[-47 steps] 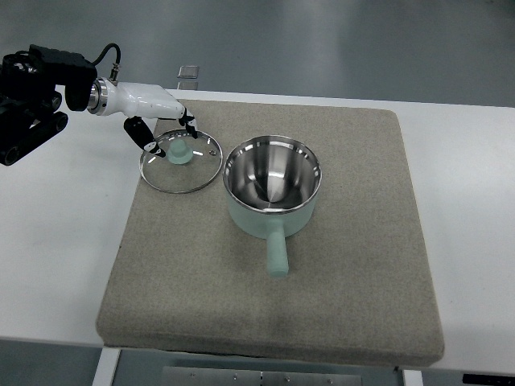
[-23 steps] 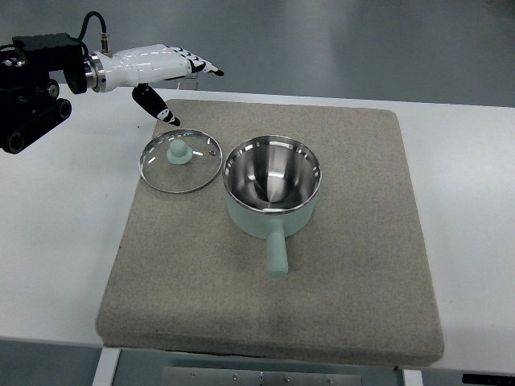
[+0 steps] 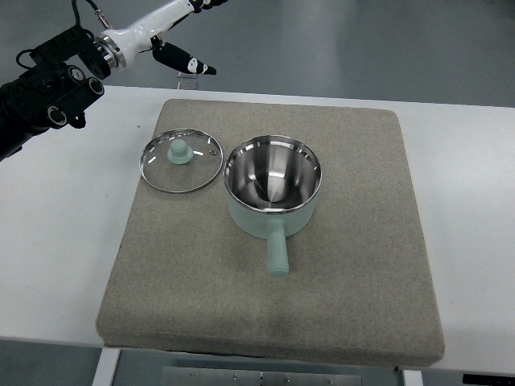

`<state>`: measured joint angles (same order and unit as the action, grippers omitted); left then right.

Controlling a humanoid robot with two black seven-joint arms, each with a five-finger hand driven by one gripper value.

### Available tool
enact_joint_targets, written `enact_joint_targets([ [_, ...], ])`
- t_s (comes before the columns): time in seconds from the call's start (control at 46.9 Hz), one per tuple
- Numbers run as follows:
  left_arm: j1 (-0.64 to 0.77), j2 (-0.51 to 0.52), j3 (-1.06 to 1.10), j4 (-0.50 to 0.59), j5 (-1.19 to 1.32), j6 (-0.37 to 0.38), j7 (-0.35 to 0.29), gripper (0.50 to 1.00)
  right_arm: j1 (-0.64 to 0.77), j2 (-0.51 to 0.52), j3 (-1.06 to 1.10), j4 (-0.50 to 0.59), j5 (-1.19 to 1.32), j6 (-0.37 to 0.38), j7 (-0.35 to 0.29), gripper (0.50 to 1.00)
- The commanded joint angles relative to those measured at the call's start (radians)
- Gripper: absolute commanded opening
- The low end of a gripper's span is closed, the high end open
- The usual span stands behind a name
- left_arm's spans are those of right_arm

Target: Place lid left of pot with left hand

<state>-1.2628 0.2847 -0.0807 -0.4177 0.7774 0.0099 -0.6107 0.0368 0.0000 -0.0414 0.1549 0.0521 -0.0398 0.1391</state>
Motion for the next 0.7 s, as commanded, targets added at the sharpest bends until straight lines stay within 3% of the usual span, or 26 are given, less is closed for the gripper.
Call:
enact_joint_targets([
  [0.0, 0.000, -0.012, -0.002, 0.004, -0.111, -0.001, 0.000, 0.956, 0.000, 0.000, 0.000, 0.000, 0.000, 0.000, 0.000, 0.924],
  [0.149, 0.003, -0.045, -0.002, 0.059, -0.292, -0.008, 0.011, 0.960, 0.000, 0.000, 0.000, 0.000, 0.000, 0.000, 0.000, 0.924],
  [0.384, 0.017, -0.084, -0.013, 0.105, -0.455, -0.013, 0.156, 0.960, 0.000, 0.000, 0.000, 0.000, 0.000, 0.000, 0.000, 0.924],
  [0.555, 0.020, -0.110, -0.108, 0.134, -0.593, -0.018, 0.350, 0.960, 0.000, 0.000, 0.000, 0.000, 0.000, 0.000, 0.000, 0.924],
  [0.683, 0.029, -0.130, -0.162, 0.137, -0.615, -0.024, 0.385, 0.962, 0.000, 0.000, 0.000, 0.000, 0.000, 0.000, 0.000, 0.924],
])
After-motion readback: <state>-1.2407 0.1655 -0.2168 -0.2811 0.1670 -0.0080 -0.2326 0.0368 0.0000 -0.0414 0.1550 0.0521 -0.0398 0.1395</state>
